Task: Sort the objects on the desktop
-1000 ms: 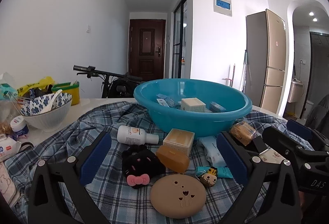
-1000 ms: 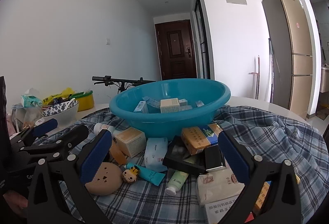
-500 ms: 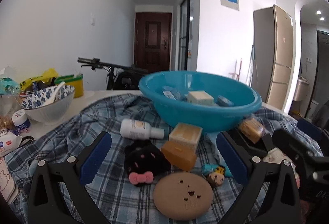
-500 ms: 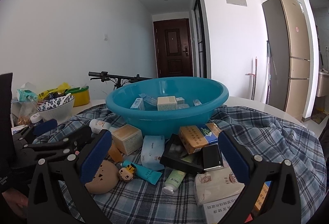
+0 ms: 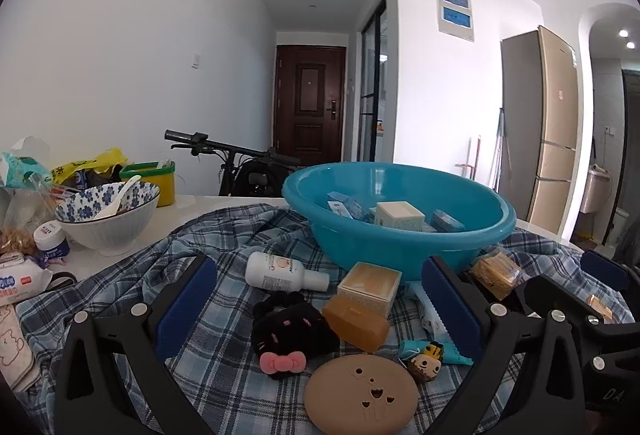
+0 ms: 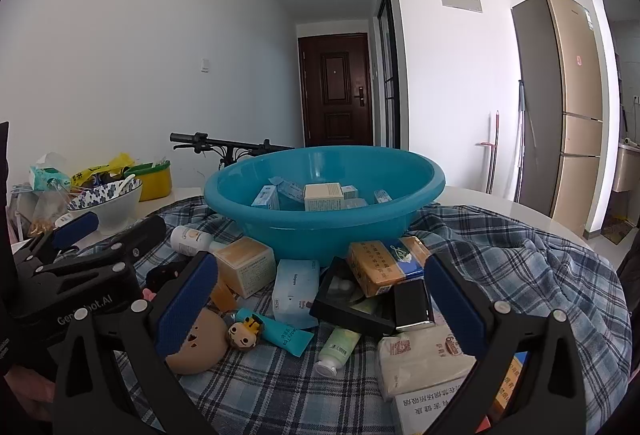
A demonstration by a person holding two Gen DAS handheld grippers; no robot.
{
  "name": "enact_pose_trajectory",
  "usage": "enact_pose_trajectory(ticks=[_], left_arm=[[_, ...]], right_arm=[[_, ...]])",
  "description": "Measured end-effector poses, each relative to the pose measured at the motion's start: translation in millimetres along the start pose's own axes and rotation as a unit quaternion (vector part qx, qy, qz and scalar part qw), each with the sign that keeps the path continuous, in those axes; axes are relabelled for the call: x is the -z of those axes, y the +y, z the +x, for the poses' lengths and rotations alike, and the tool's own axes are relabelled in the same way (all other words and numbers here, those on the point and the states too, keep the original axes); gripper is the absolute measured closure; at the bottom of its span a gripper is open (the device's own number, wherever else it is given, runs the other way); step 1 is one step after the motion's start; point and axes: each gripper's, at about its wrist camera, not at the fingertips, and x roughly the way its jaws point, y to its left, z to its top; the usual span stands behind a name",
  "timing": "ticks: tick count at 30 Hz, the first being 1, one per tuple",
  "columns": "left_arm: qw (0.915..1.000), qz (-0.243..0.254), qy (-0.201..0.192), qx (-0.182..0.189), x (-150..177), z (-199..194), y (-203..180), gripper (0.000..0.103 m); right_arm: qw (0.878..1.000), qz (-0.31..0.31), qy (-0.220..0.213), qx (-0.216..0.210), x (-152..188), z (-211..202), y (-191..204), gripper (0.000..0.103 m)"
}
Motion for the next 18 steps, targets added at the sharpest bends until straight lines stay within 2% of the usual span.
enact_pose_trajectory(ticks=[3, 18], left_arm=[[0.9999, 0.015, 0.001, 0.006, 1.2, -0.2, -7.2, 0.000], [1.0000, 0.009, 0.001, 0.000, 0.9, -0.4, -4.6, 0.000]], right_arm=[[1.000, 0.003, 0.002, 0.000, 0.2, 0.8, -0.7, 0.000], [0.999, 0.031, 0.011, -0.007, -0.2, 4.2, -10.4, 0.000]])
